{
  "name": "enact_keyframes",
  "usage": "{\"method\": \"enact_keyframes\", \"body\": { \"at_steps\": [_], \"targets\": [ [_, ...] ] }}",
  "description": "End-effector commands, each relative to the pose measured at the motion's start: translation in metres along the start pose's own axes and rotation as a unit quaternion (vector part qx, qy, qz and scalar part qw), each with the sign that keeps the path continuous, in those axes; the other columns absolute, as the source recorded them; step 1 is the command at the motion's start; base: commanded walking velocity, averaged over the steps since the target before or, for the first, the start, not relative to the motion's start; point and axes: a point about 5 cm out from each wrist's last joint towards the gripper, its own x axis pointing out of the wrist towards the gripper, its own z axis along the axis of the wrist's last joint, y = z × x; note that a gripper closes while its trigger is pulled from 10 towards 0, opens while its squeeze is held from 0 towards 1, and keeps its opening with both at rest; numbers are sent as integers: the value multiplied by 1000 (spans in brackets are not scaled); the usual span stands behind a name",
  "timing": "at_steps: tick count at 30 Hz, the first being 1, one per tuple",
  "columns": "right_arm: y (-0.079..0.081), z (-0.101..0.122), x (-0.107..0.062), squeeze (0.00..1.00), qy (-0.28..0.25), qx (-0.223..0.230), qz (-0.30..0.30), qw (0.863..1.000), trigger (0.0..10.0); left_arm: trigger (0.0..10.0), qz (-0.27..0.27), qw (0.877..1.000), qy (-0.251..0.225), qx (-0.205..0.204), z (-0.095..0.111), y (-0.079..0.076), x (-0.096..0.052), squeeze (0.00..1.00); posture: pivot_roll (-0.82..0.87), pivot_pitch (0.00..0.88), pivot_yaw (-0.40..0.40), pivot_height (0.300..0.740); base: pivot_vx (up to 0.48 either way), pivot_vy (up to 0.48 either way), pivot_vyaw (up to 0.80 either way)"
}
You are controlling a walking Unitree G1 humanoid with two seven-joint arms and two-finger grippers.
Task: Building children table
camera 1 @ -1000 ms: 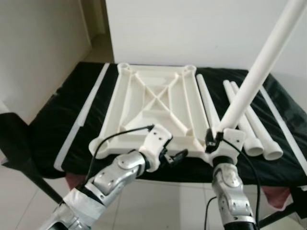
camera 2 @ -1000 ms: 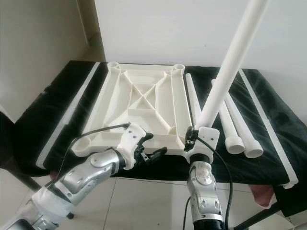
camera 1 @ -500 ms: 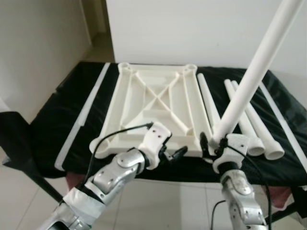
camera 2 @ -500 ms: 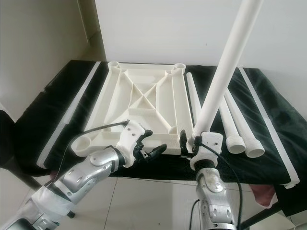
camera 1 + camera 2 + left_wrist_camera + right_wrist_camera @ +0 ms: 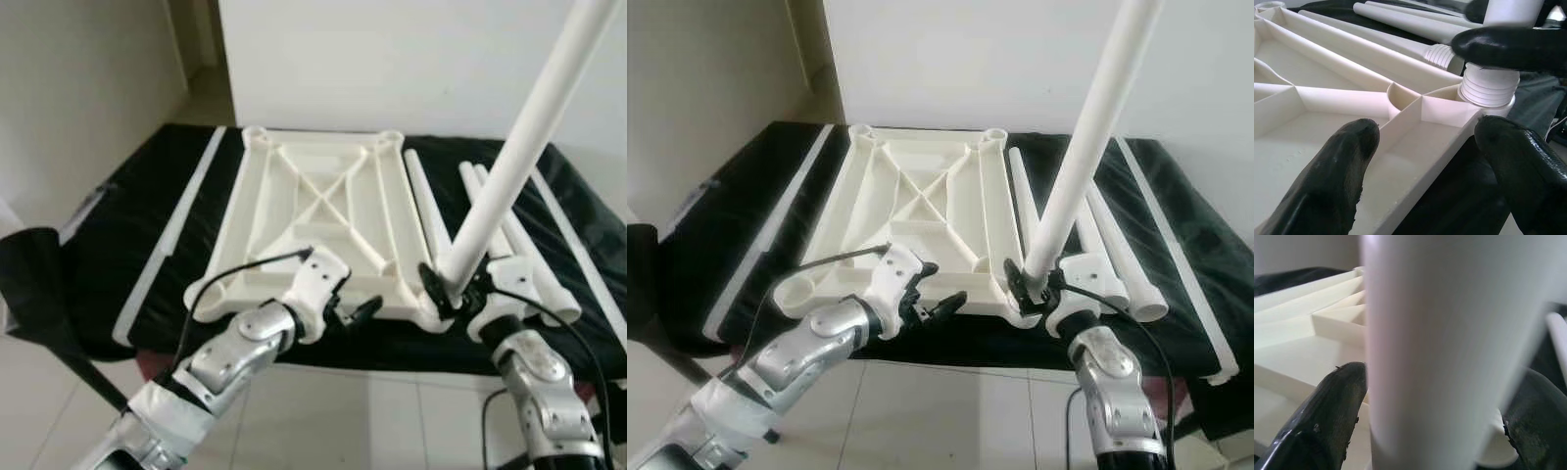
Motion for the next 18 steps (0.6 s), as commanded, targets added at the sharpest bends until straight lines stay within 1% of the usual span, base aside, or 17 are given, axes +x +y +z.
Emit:
{"method": "enact_keyframes", "body": {
  "at_steps": [1,2,3,5,6,8,11,12,13,15,16,18],
  "targets": [
    [2,0,2,0,1,0,15,1000,10000,10000,-118,993,-3,17,3,-13,-1,0,-13,0,-40,740,0,0,0],
    [2,-4,5,0,13,-14,40,999,10000,10000,-111,994,-2,20,2,-12,-1,0,-11,0,-42,740,0,0,0],
    [2,-10,6,0,24,-17,58,998,4588,10000,-108,994,-3,20,1,-13,-1,0,-5,0,-44,740,0,0,0],
    [2,-13,7,0,31,-16,66,997,4588,10000,-107,994,-2,20,0,-13,-1,0,-5,0,-44,740,0,0,0],
    [3,-17,6,0,38,-20,77,996,0,10000,-109,994,-2,16,0,-14,-1,0,-2,0,-43,740,0,0,0],
    [4,-20,6,0,48,-16,83,995,0,10000,-110,994,-3,15,1,-13,-2,0,0,0,-47,740,0,0,0],
    [4,-20,6,0,48,-16,83,995,0,10000,-110,994,-3,15,1,-13,-2,0,0,0,-47,740,0,0,0],
    [4,-24,4,0,57,-15,91,994,0,10000,-108,994,-4,20,2,-12,-3,0,1,0,-48,740,0,0,0],
    [1,-29,1,0,68,-5,92,993,0,10000,-102,995,-3,20,1,-10,-2,0,1,0,-47,740,0,0,0],
    [0,-31,0,0,71,-4,85,994,0,10000,-103,994,-5,19,1,-11,-2,0,-1,0,-45,740,0,0,0],
    [-1,-32,0,0,73,-4,79,994,1255,10000,-105,994,-6,19,1,-12,-2,0,-1,0,-45,740,0,0,0],
    [-2,-33,-1,0,72,0,79,994,1255,10000,-106,994,-6,19,1,-13,-2,0,0,0,-41,740,0,0,0]
  ]
}}
